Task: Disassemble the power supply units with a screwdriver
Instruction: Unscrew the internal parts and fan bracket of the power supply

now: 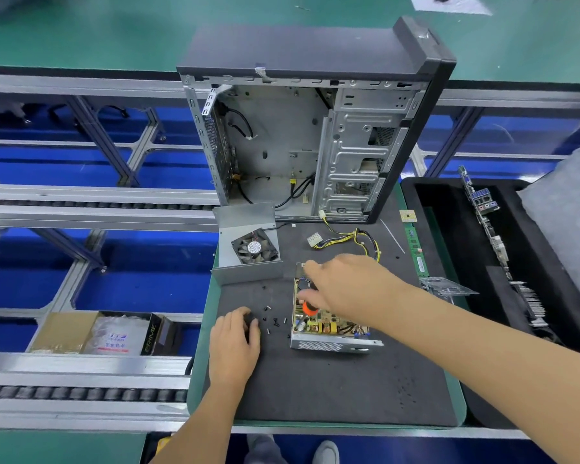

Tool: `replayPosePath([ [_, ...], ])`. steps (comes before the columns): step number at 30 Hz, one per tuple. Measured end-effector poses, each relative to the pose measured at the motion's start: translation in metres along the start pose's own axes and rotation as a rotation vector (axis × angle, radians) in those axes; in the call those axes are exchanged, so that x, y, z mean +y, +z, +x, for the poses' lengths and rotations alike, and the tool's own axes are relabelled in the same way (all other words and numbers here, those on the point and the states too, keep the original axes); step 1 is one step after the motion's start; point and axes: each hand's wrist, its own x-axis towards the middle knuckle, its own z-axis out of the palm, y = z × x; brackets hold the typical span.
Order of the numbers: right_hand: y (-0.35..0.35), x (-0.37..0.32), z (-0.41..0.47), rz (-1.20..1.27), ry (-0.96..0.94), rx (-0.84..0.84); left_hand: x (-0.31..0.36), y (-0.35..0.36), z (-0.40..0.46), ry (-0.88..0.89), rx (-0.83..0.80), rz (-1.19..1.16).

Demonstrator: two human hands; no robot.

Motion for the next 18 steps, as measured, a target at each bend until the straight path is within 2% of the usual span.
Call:
replayPosePath([
  [3,0.0016,-0.0008,-0.0037,0.099,-0.1,0.0,0.001,0.0004,0.0004,0.001,0.004,0.016],
  [5,0.0019,-0.002,-0.0058,0.113,-0.083,0.005,0.0006,0.0008,0.001,-0.002,-0.002,0.031],
  [8,0.0013,-0.0011,-0.0047,-0.057,0.01,0.025,0.0002,0.0016,0.0019,-0.012,-0.022,0.054],
  [10,-0.0002,-0.0008,-0.004,-0.16,-0.066,0.042,-0.0004,0.0018,0.0019,-0.011,-0.029,0.069],
  [13,0.0025,-0.0021,-0.0058,0.003,-0.109,0.033,-0.0014,0.0023,0.0025,0.004,-0.016,0.088],
  [17,0.0087,-0.0044,-0.0069,0.246,0.022,-0.07,-0.0025,0.0042,0.0026,0.018,-0.009,0.108],
  [18,0.0092,-0.0035,-0.0064,0.243,0.043,-0.082,-0.0027,0.0041,0.0027,0.023,-0.008,0.107],
])
